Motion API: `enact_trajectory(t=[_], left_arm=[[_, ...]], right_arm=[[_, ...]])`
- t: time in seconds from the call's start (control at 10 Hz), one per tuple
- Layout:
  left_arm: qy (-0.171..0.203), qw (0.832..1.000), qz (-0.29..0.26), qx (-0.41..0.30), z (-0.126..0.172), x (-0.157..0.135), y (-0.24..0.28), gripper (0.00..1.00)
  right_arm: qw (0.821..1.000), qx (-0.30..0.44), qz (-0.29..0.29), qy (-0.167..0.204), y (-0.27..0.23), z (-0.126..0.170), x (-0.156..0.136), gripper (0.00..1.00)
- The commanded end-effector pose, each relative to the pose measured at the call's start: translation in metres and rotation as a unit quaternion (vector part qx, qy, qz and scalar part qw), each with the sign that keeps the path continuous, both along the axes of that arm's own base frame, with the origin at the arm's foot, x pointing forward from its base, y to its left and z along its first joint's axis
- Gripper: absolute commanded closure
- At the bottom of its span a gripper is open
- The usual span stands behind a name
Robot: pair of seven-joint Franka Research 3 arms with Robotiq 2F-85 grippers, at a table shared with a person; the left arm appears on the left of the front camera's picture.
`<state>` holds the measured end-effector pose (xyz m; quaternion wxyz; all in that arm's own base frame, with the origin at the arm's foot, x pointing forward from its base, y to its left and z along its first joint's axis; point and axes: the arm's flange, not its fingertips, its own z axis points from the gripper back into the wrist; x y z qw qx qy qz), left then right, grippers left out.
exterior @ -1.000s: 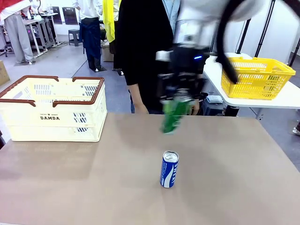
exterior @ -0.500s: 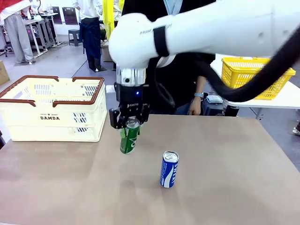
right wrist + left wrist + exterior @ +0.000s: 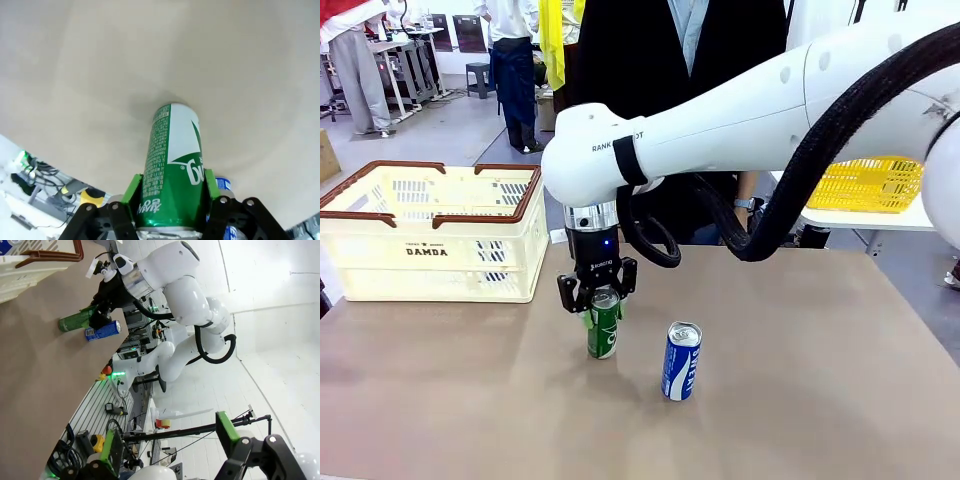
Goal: Place the drinks into the Shopping basket.
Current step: Pick up one drink and place it into the Shopping basket.
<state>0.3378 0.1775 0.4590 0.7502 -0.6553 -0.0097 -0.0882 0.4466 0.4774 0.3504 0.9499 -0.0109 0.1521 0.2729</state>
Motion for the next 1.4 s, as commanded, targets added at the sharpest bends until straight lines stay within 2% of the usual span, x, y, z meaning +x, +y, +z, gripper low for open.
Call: enact_trajectory(t=[0.0,0.1,0.4,0.6,0.8,0.9,1.1,1.2,1.3], left_arm=[[0.005,1.0,-0.002,0.007,0.001,-0.003,0.0,0.0],[0.005,1.0,-0.002,0.007,0.001,-0.003,0.0,0.0],[0.005,1.0,-0.002,0.007,0.001,-0.003,0.0,0.0],[0.005,1.0,-0.002,0.007,0.001,-0.003,0.0,0.0],[0.005,1.0,-0.002,0.007,0.001,-0.003,0.0,0.0],[0.005,1.0,-0.002,0.007,0.001,-0.003,0.0,0.0],[0.005,1.0,-0.002,0.007,0.001,-0.003,0.0,0.0],[0.005,1.0,-0.002,0.007,0.001,-0.003,0.0,0.0],[0.005,1.0,-0.002,0.007,0.001,-0.003,0.0,0.0]], right_arm=[[1.0,-0.024,-0.003,-0.02,0.004,0.005,-0.001,0.63],[1.0,-0.02,-0.001,-0.012,0.003,0.006,-0.001,0.03],[1.0,-0.006,-0.012,0.003,-0.003,0.02,0.004,0.0],[1.0,0.009,-0.019,0.002,-0.009,0.04,0.005,0.0],[0.999,0.032,-0.021,0.003,-0.019,0.071,0.002,0.0],[0.998,0.055,-0.032,0.013,-0.037,0.101,0.002,0.0],[0.993,0.095,-0.058,0.029,-0.105,0.17,-0.004,0.0],[0.988,0.12,-0.088,0.038,-0.158,0.202,-0.004,0.0],[0.976,0.168,-0.138,0.026,-0.232,0.232,0.0,0.0]])
